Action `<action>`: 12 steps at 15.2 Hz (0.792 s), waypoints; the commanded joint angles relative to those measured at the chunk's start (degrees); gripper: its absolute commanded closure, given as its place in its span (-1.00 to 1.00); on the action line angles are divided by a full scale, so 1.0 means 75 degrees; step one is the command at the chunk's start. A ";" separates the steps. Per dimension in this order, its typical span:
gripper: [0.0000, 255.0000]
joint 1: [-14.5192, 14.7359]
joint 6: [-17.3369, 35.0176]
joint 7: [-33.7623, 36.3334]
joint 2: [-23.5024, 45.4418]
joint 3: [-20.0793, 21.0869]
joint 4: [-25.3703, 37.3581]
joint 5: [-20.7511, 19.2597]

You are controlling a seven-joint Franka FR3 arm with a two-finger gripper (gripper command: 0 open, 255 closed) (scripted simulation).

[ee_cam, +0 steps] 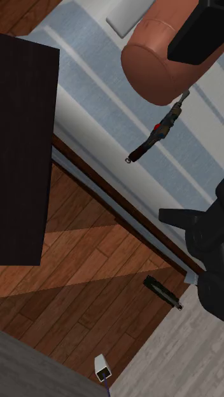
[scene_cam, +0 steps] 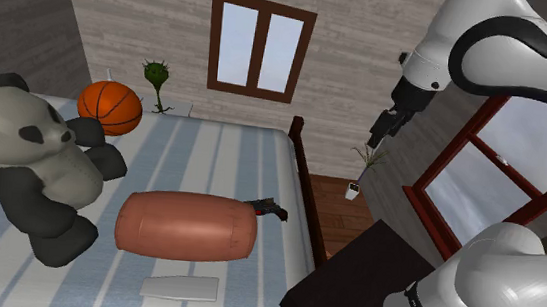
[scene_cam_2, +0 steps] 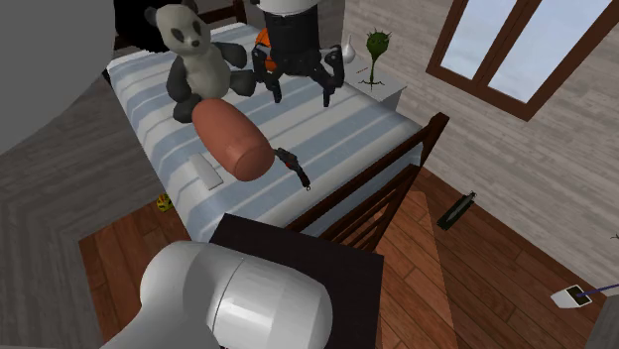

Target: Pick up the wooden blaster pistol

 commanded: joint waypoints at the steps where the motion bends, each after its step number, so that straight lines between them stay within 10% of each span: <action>1: -1.00 0.0000 0.0000 0.0000 0.0000 0.0000 0.0000 0.0000; 12: -1.00 0.0464 0.2404 -0.1469 0.2787 -0.0061 -0.0079 -0.0253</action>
